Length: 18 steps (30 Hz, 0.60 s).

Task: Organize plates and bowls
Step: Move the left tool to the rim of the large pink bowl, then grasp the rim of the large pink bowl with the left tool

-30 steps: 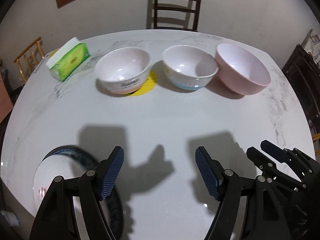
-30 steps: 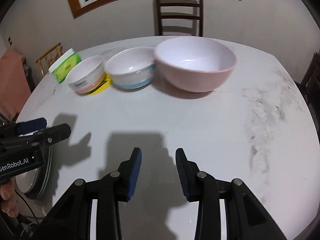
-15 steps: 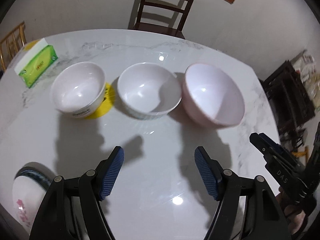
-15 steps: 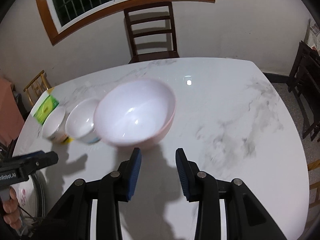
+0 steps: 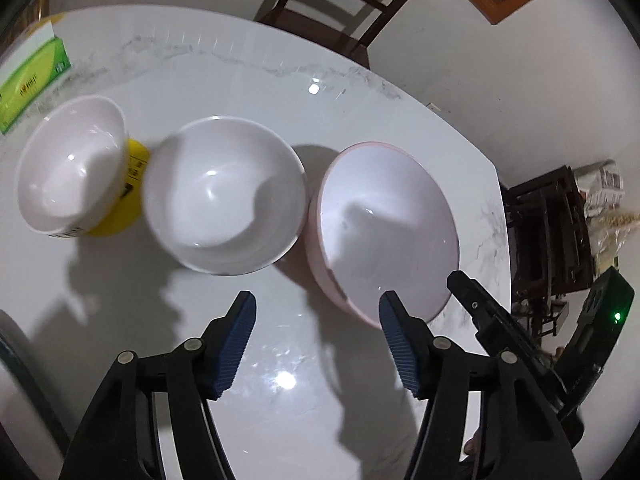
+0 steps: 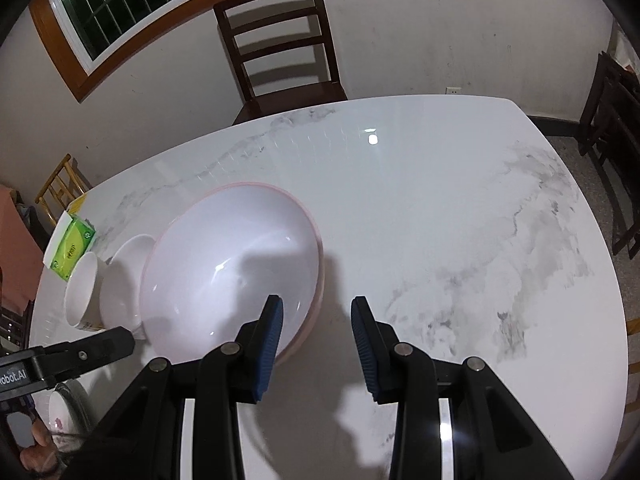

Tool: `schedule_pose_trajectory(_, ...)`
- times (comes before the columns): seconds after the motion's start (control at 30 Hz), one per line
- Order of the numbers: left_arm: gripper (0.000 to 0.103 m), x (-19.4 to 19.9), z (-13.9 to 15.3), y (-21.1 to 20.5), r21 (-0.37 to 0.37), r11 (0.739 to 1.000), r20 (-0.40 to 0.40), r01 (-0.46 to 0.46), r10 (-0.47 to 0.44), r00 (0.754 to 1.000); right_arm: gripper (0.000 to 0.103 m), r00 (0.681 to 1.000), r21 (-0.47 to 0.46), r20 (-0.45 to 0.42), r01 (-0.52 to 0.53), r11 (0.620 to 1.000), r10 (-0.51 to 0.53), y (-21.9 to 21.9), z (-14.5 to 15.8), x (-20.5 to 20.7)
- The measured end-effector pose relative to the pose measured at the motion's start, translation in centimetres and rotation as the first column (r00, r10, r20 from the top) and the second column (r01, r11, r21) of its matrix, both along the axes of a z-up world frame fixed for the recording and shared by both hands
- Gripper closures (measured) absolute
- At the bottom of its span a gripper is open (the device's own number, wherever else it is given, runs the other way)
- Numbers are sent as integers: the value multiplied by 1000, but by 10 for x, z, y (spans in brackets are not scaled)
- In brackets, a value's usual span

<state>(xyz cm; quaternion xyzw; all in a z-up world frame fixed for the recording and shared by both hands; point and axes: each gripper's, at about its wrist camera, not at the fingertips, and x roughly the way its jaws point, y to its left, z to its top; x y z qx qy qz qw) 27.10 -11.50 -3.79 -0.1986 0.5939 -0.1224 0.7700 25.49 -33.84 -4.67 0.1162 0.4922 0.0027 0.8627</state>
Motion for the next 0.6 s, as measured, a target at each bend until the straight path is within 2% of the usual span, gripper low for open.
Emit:
schedule_pose_trajectory(0.17, 55, 5, -12, -9, -4, 1000, -28, -22, 22, 999, 67, 1000, -8, -18, -6, 1000, 6, -3, -10, 15)
schedule_pose_trajectory(0.47, 58, 11, -23, -19, 0, 999, -18, -39, 39, 999, 67, 999, -7, -41, -27, 1000, 27, -3, -26, 35)
schedule_pose_trajectory(0.5, 61, 11, -23, -20, -1, 999, -9, -34, 34, 999, 68, 999, -12, -36, -28, 1000, 27, -2, -27, 35)
schedule_pose_trajectory(0.6, 74, 13, -25, -24, 6, 1000, 7, -10, 9, 1000, 84, 999, -25, -24, -47, 999, 47, 2, -27, 36)
